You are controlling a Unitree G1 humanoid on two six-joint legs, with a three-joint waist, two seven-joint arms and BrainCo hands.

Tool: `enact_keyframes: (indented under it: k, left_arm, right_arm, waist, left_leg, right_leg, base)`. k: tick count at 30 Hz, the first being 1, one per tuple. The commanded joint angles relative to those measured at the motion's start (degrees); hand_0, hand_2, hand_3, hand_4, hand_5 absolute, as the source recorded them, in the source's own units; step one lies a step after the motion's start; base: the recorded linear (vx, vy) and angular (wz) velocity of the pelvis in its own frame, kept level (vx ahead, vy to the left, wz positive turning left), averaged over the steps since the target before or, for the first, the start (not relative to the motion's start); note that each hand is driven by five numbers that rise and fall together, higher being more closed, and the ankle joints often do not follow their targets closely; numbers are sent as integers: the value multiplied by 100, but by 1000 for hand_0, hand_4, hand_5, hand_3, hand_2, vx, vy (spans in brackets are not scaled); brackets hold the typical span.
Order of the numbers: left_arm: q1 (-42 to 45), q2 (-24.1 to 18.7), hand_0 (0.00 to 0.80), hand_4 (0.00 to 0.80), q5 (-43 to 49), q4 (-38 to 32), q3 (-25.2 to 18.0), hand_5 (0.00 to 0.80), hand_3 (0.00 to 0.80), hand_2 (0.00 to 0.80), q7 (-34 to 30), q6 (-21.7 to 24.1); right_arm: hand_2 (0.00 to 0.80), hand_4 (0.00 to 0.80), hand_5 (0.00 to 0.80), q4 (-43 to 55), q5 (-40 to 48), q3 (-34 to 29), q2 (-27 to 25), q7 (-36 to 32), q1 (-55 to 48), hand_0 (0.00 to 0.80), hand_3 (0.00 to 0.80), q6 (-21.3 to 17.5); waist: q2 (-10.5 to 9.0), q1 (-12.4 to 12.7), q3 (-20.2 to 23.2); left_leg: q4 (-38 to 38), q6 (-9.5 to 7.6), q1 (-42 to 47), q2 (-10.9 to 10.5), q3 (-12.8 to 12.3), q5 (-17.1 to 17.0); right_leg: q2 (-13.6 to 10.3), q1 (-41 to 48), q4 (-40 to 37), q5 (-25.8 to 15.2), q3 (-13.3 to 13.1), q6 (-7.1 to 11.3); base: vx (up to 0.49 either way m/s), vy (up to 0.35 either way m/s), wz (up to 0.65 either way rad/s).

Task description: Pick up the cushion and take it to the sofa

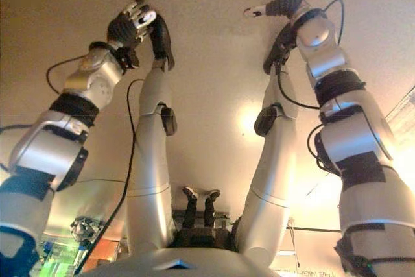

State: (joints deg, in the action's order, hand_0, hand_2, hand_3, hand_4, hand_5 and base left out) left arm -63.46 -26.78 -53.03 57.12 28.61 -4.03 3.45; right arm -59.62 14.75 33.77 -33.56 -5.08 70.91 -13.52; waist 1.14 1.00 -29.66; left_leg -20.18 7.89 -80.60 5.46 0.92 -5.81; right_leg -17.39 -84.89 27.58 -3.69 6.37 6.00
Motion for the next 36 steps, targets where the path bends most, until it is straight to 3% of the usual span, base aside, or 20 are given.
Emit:
enact_keyframes:
  k: [1, 4, 9, 14, 21, 27, 36]
  left_arm:
    - [287, 139, 0, 0, -101, -243, -214, 0, 0, 0, 679, 643]
    - [411, 196, 0, 0, -33, -361, -375, 0, 0, 0, 1408, 1244]
    - [769, 211, 0, 0, 251, -380, -748, 0, 0, 0, 2245, 1858]
    - [641, -216, 0, 0, -5, -403, -1053, 0, 0, 0, 2163, 2434]
    - [-372, -876, 0, 0, -142, -708, -864, 0, 0, 0, 1879, 2651]
    - [-1022, -1005, 0, 0, -60, -498, -647, 0, 0, 0, 1552, 2739]
    - [-1646, -1164, 0, 0, -472, -60, -153, 0, 0, 0, 969, 2408]
  right_arm:
    - [0, 0, 0, 132, 330, 295, -55, 297, -33, 0, 0, -307]
    - [0, 0, 0, 178, 553, 52, 36, 994, -196, 0, 0, -292]
    - [0, 0, 0, 50, 478, -497, 9, 2002, -539, 0, 0, -115]
    - [0, 0, 0, -136, 380, -723, -434, 2502, -427, 0, 0, -453]
    - [0, 0, 0, -291, 797, -199, -1049, 2457, 880, 0, 0, -810]
    - [0, 0, 0, -283, 796, 199, -1089, 2307, 1627, 0, 0, -1048]
    - [0, 0, 0, -295, 1146, 698, -963, 1377, 2109, 0, 0, -1245]
  waist:
    - [514, -160, -14]
    - [528, -164, -14]
    - [559, -161, -14]
    - [555, -168, -14]
    - [572, -141, -14]
    - [642, -206, -14]
    - [770, -286, -14]
  left_leg:
    - [-158, 229, -131, 375, 241, -64]
    - [-223, 225, -183, 353, 252, -42]
    - [-225, 220, -127, 354, 249, -56]
    - [-458, 228, -245, 383, 275, -12]
    - [-650, 249, -466, 322, 293, 20]
    - [-717, 247, -381, 314, 201, 86]
    - [-677, 264, -187, 319, 61, 116]
  right_leg:
    - [-219, -112, -652, -865, -641, 716]
    - [-205, -156, -624, -847, -653, 685]
    - [-169, -132, -595, -859, -690, 664]
    - [-161, -239, -363, -854, -764, 659]
    - [-212, -399, -223, -836, -771, 674]
    - [-178, -341, -178, -756, -817, 661]
    - [-53, -232, -143, -615, -918, 647]
  base:
    - [42, 9, 5]
    - [37, 30, 3]
    - [15, 23, 4]
    - [-7, -3, 4]
    - [-9, 8, -2]
    - [8, 47, -3]
    - [16, 40, -5]
